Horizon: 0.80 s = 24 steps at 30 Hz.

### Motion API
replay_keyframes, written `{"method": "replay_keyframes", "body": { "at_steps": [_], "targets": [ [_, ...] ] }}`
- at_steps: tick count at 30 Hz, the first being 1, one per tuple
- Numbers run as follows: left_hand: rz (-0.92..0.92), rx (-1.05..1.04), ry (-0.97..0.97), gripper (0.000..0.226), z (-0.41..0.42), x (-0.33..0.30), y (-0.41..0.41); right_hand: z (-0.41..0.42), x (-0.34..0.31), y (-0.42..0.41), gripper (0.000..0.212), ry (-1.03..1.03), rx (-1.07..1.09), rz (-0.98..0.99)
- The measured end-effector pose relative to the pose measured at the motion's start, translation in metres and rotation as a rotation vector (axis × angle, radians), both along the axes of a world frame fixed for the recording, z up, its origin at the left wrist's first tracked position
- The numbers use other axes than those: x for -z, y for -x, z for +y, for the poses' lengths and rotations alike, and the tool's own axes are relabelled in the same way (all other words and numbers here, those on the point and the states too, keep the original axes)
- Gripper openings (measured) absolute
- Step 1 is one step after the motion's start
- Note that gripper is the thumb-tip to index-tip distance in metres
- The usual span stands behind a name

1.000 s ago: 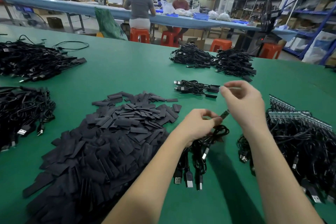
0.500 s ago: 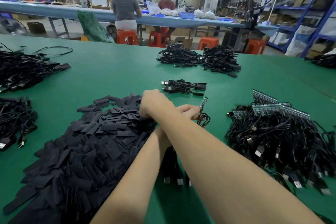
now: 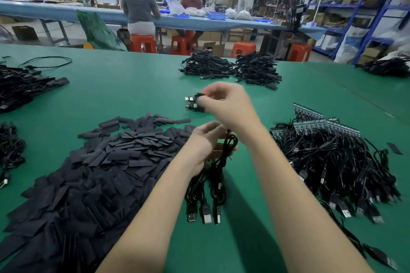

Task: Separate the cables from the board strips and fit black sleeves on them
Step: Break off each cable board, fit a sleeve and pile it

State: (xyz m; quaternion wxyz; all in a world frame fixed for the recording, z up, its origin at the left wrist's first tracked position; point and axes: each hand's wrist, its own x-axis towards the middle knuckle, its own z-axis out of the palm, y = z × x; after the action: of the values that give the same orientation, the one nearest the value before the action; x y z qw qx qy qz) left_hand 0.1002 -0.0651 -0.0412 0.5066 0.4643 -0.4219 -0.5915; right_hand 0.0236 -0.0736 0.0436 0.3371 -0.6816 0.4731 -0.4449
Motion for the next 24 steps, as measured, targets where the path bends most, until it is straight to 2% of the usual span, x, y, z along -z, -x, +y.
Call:
{"method": "replay_keyframes", "body": {
  "at_steps": [3,6,9,13,16,20,24],
  "targets": [
    [0.015,0.009,0.007,0.013,0.001,0.000,-0.005,0.008,0.018,0.050,0.008,-0.095,0.048,-0.434],
    [0.032,0.057,-0.007,0.013,0.005,-0.002,-0.005,0.009,0.047,0.077,0.014,-0.261,0.141,-0.688],
    [0.043,0.070,-0.012,0.014,0.008,-0.006,-0.006,0.009,0.070,0.082,0.006,-0.395,0.129,-0.863],
    [0.010,0.082,0.019,0.014,0.008,-0.007,-0.006,0.004,0.075,0.081,0.017,-0.397,0.045,-0.913],
    [-0.013,0.087,0.015,0.015,0.009,-0.010,-0.007,0.006,0.070,0.084,0.036,-0.362,-0.012,-0.959],
    [-0.049,0.117,0.036,0.017,0.010,-0.013,-0.009,0.008,0.068,0.086,0.027,-0.282,-0.074,-0.990],
    [-0.049,0.147,0.046,0.017,0.013,-0.015,-0.011,0.008,0.069,0.083,0.030,-0.210,-0.052,-0.940]
  ]
}}
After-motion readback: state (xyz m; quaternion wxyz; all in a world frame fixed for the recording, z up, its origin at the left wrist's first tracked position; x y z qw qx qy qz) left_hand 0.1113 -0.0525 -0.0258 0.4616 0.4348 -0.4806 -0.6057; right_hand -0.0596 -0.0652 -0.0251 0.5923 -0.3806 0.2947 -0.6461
